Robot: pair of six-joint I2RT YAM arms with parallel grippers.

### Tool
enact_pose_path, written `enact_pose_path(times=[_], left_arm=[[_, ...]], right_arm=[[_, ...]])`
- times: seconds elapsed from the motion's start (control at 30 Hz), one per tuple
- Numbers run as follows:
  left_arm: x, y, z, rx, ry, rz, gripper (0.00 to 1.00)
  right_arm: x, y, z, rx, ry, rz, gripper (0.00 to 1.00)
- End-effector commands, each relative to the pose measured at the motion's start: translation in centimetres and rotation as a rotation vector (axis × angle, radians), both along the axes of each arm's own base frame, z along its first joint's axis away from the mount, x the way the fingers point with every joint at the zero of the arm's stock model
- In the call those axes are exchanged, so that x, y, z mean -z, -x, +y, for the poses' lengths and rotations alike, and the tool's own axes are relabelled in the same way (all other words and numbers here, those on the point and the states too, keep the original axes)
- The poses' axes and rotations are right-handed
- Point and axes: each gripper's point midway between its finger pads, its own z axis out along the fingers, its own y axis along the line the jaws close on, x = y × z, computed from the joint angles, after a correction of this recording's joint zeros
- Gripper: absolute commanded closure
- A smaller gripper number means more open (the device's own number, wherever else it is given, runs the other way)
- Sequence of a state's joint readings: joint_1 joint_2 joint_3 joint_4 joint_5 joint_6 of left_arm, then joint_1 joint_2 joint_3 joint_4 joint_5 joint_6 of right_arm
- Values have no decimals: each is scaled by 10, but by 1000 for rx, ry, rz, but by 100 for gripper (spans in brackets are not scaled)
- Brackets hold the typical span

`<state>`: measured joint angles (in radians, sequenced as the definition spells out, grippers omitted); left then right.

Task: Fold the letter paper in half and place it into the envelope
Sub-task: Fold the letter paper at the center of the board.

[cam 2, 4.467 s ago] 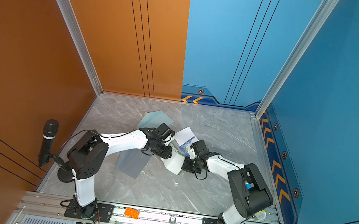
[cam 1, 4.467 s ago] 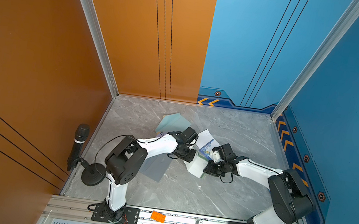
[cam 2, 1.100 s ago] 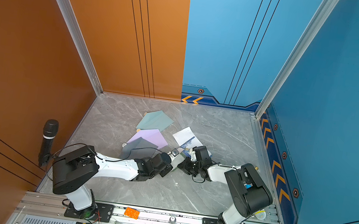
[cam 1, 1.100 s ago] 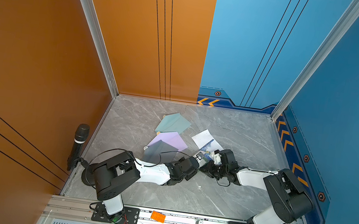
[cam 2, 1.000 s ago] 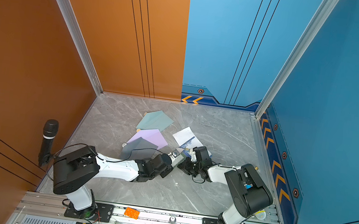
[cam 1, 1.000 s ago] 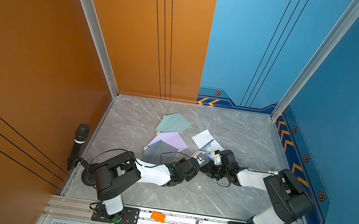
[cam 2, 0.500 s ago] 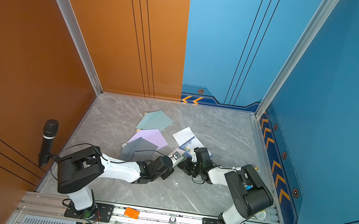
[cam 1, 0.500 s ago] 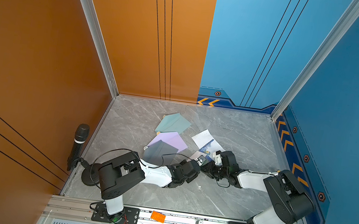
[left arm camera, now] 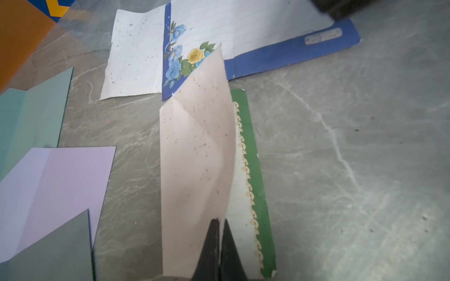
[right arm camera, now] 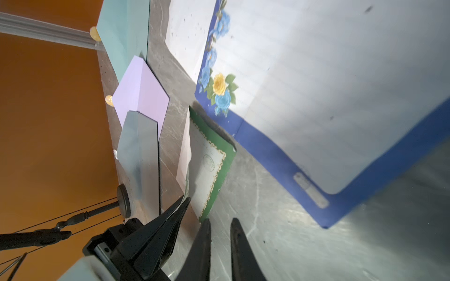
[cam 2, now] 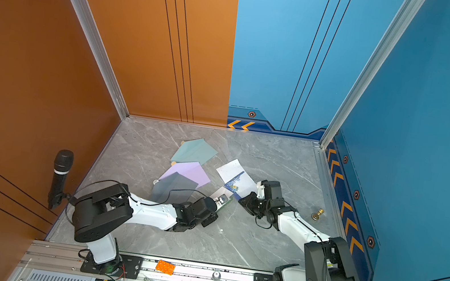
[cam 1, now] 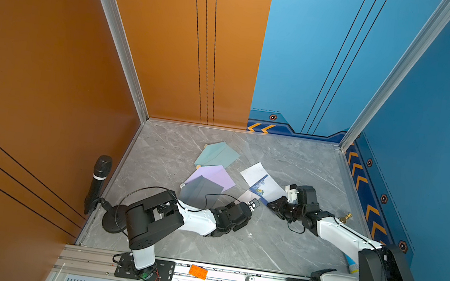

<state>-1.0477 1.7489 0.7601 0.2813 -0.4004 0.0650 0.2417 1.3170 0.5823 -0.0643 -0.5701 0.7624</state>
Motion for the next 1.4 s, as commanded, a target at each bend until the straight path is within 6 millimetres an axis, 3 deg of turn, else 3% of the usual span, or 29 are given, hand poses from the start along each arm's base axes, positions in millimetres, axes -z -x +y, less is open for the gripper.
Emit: enact_pose_path(times=[0.0, 0.13, 0.27, 0.6, 0.9, 1.13, 1.27, 1.37], left_arm=[[7, 8, -3, 74, -49, -5, 100], [7, 10, -3, 102, -81, -8, 100], [5, 11, 1, 110, -127, -17, 100], [9, 23, 5, 157, -160, -20, 100], [23, 29, 3, 205, -204, -19, 100], [27, 31, 1, 271, -239, -29, 100], [34, 42, -1, 411, -240, 26, 100], [37, 37, 6, 397, -287, 28, 100]], right_arm=[[-13, 19, -13, -137, 50, 37, 81], [-23, 22, -13, -234, 59, 50, 79], [-22, 22, 2, -300, 34, 63, 79], [-21, 8, 68, -449, -23, 50, 79], [-7, -8, 86, -482, -56, 93, 82], [5, -10, 99, -558, -38, 148, 84], [13, -9, 108, -591, -28, 177, 85], [14, -10, 115, -612, -30, 189, 88]])
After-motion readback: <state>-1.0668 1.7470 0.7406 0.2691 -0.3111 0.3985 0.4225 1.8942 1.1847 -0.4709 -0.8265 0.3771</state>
